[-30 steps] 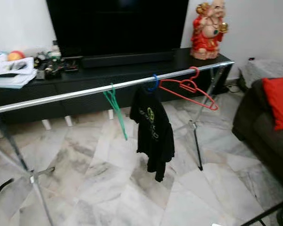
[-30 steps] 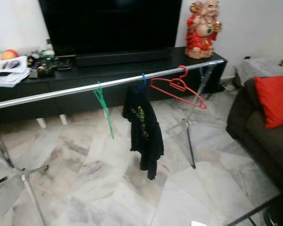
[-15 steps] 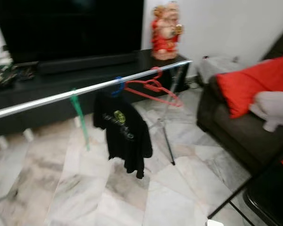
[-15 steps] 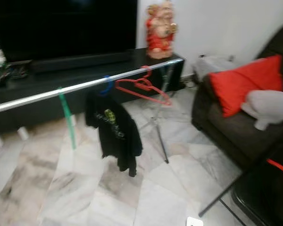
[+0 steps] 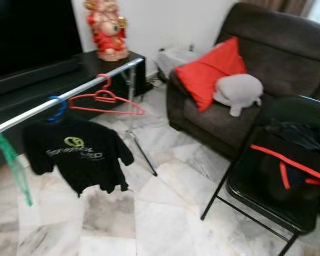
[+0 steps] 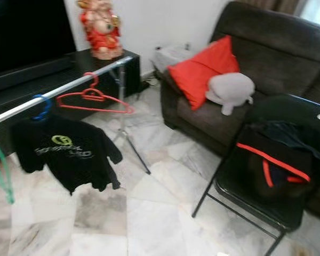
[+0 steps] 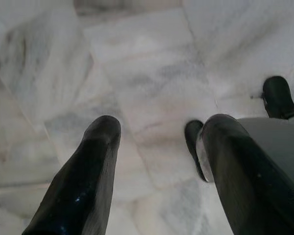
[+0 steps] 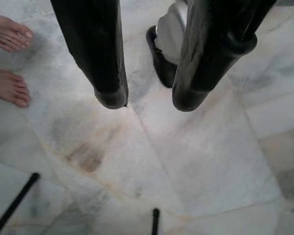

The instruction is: Hang hanger

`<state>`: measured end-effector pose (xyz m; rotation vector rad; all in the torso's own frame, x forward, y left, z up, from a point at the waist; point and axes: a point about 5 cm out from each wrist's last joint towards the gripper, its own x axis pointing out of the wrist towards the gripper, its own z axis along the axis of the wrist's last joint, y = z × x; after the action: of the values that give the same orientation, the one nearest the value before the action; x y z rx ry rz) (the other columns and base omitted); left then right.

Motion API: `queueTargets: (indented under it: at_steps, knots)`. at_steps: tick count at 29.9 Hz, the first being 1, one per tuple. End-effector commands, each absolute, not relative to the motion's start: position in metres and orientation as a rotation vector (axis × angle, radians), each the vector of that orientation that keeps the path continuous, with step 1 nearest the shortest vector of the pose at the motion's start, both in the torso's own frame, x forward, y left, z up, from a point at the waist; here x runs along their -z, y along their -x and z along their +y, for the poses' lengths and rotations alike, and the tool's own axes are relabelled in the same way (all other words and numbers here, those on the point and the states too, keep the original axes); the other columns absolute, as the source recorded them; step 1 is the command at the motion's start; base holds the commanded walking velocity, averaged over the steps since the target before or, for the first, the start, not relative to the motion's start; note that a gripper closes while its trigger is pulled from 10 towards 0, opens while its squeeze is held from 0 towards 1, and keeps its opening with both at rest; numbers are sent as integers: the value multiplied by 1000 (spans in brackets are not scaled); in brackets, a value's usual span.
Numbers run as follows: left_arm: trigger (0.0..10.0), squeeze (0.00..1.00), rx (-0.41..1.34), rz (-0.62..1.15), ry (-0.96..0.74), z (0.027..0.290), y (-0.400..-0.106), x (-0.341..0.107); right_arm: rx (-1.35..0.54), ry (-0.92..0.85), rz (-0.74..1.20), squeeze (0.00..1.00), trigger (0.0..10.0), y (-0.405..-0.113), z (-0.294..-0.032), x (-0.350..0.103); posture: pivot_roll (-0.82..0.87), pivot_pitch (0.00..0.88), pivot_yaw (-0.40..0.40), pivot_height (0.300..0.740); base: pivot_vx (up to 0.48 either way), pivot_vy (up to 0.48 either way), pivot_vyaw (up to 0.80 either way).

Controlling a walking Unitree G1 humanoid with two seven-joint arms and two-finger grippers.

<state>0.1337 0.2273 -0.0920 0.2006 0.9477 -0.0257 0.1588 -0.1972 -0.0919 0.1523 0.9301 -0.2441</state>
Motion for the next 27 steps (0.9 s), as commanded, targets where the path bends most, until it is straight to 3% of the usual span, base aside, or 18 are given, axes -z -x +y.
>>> queueTargets:
  at_steps: [1, 6, 8, 11, 17, 19, 23, 27]
  knots:
    - [10000, 0, 11, 960, -197, 229, -127, 94, 248, -161, 929, 0, 10000, -157, -195, 93, 88, 37, 1, 740, 0, 0, -788]
    - [10000, 0, -8, 902, -239, 233, -138, 88, 258, -168, 915, 0, 10000, -159, -195, 92, 84, 29, 2, 740, 0, 0, -788]
    - [10000, 0, -20, 829, -245, 234, -151, 81, 263, -168, 910, 0, 10000, -159, -196, 91, 72, 26, 10, 740, 0, 0, -788]
    - [10000, 0, 9, 517, -163, 227, -193, 50, 277, -170, 906, 0, 10000, -156, -200, 92, 63, 19, 15, 740, 0, 0, -788]
    - [10000, 0, 133, 388, -178, 211, -208, 34, 287, -166, 913, 0, 10000, -152, -202, 93, 59, 16, 14, 740, 0, 0, -788]
    - [10000, 0, 188, 423, -225, 211, -199, 38, 281, -163, 912, 0, 10000, -150, -202, 93, 59, 15, 15, 740, 0, 0, -784]
    - [10000, 0, 78, 576, -167, 228, -180, 55, 286, -168, 899, 0, 10000, -151, -202, 93, 73, 10, 11, 740, 0, 0, -778]
    - [10000, 0, 103, 720, -218, 231, -157, 71, 282, -175, 866, 0, 10000, -158, -200, 90, 65, 7, 12, 740, 0, 0, 0]
